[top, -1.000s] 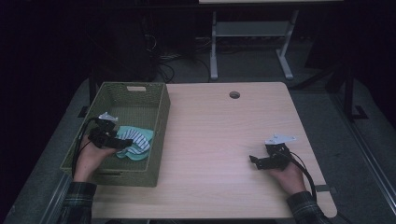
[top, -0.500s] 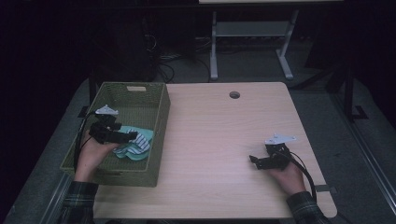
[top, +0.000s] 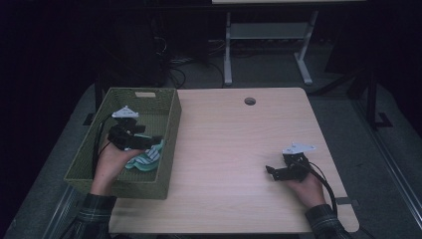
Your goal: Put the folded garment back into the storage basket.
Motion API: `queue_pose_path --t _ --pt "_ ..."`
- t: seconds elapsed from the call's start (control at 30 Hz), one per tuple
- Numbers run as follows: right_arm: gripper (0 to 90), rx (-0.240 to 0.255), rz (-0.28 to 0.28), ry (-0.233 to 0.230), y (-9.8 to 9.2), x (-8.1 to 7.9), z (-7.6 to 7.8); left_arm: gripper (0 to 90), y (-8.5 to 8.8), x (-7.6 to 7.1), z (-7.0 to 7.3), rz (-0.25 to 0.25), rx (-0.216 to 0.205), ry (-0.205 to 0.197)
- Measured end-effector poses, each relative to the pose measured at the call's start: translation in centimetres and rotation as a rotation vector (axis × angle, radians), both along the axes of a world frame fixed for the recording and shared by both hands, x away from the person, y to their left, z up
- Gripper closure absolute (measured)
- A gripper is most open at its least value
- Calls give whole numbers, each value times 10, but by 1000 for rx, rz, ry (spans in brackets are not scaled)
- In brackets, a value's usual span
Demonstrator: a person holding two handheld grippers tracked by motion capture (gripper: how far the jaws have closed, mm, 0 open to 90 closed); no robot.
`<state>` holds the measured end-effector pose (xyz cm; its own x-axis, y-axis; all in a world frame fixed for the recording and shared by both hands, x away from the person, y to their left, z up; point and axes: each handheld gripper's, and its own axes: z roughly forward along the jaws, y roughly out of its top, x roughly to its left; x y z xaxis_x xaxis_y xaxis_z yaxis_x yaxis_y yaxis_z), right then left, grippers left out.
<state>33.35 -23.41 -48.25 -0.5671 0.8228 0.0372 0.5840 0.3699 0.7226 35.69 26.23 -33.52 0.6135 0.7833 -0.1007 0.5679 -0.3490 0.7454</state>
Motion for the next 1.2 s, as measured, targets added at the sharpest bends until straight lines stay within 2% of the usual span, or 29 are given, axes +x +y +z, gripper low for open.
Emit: queue_pose_path --t 0.2,0.37,0.57,0.7,0.9,1.0,1.2 --pt "126 -2 2 -5 0 0 0 178 -26 -2 5 -47 -32 -9" --pt "126 -2 2 -5 0 0 0 178 -48 -5 6 -89 -43 -12" --pt "126 -2 2 -5 0 0 0 178 -77 -7 3 -132 -58 -10" --pt "126 -2 2 -4 0 0 0 178 -96 -9 -3 -158 -87 0" --pt "126 -3 4 -7 0 0 0 177 -126 -12 -20 -199 -54 11" --pt "126 -2 2 -5 0 0 0 177 -140 -12 -34 -220 -26 31" --pt "126 -1 2 -2 0 0 0 178 -155 -12 -58 -228 6 48"
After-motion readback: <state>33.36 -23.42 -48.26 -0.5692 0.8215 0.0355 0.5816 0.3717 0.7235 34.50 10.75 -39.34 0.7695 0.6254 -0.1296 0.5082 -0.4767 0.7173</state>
